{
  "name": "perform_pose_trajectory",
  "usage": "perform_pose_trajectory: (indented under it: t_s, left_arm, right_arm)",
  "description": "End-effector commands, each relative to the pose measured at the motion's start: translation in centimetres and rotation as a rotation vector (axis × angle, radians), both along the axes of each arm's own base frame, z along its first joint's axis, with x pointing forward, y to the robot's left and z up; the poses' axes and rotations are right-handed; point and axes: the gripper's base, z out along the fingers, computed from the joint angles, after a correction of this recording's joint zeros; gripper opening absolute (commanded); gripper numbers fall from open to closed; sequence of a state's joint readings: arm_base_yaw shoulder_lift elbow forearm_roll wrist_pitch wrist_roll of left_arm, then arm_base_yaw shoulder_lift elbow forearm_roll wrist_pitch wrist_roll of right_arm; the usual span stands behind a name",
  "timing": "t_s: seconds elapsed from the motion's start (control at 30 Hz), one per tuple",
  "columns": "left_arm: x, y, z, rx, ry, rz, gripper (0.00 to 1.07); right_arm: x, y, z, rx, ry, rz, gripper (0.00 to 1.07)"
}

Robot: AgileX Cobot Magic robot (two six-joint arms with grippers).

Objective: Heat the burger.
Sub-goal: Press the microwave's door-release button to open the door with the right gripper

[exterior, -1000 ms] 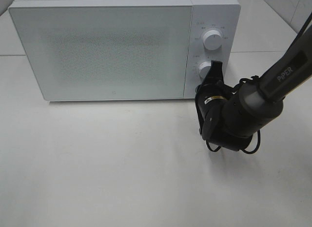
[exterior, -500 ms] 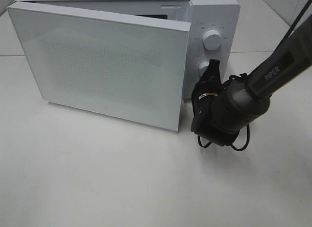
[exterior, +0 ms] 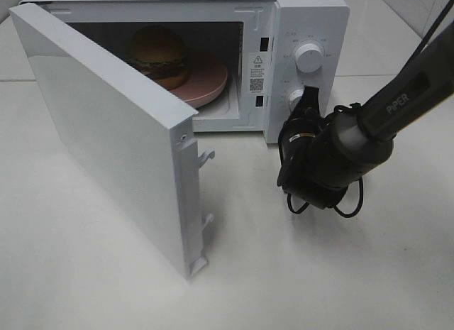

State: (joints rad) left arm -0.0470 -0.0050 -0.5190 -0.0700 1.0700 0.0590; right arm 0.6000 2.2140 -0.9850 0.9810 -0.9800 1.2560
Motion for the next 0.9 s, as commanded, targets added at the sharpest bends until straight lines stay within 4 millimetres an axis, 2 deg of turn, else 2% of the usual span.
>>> perform_pose_trajectory:
  t_s: [0.03,0.33,0.6,0.9]
  left_arm:
    - [-0.2,-0.1,-0.1,-0.005,-0.015,-0.004,0.98]
    - [-0.2,-0.1,-0.1,-0.005,-0.015,-0.004,0.98]
    - [-0.2,-0.1,-0.1,-0.005,-0.015,-0.004,0.98]
    - [-0.2,-0.1,-0.1,-0.005,-0.015,-0.004,0.98]
  right_arm:
    - [2.7,-0.3,3.5,-0.059,-0.195,0.061,0.00]
    - [0.6,-1.1,3.2,-0.064,-0.055,0.098,0.00]
    - [-1.4,-1.1,3.2,-0.098,0.103,0.230,0.00]
    - [-4.3,-1.8,4.0,-0.270,0.227,0.430,0.00]
